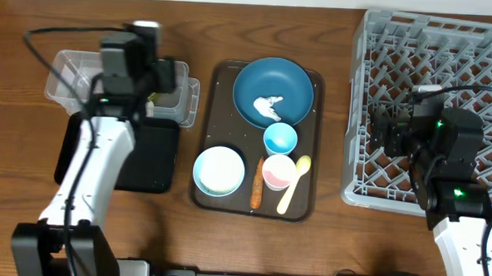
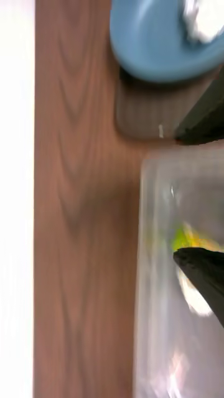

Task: Sort waste into correct bins and load items into the dishwasher rack
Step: 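Reach the left gripper into the blue bowl and grasp the tissue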

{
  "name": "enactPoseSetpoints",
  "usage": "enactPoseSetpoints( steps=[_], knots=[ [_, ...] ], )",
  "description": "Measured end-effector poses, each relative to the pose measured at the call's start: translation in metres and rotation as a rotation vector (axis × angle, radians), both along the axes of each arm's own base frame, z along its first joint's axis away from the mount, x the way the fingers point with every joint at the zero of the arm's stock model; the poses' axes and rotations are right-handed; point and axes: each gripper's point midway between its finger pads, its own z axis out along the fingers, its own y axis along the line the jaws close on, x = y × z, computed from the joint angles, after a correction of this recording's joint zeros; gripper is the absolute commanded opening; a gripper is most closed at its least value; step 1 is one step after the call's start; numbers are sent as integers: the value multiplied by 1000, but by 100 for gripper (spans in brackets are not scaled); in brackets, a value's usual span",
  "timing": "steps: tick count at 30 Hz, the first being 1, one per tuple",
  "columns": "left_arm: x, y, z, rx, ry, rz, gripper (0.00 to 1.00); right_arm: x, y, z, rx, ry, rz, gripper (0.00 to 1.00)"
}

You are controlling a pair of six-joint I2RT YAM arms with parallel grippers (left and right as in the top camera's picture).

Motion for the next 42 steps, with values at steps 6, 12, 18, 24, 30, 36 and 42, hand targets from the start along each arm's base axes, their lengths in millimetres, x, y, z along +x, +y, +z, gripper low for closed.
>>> enactPoseSetpoints(
  steps=[6,12,18,24,30,36,42],
  knots=[
    [-5,-74,14,-29,-3,-156,59,0,0,0,0,0,0,99],
    [20,-115,56,-59,-65,-204,61,0,0,0,0,1,0,99],
    [27,-164,-3,-55,68,-275,61,-2,0,-3,0,13,0,99],
    [15,-200,-72,-18,207,-342,61,-4,0,-5,1,25,0,99],
    [10,-200,-98,0,278,-342,61,-4,0,-5,0,26,0,99],
    [3,-198,-122,14,343,-342,61,-4,0,-5,1,26,0,99],
    [-4,-199,-143,23,402,-350,61,-4,0,-5,0,26,0,99]
  ],
)
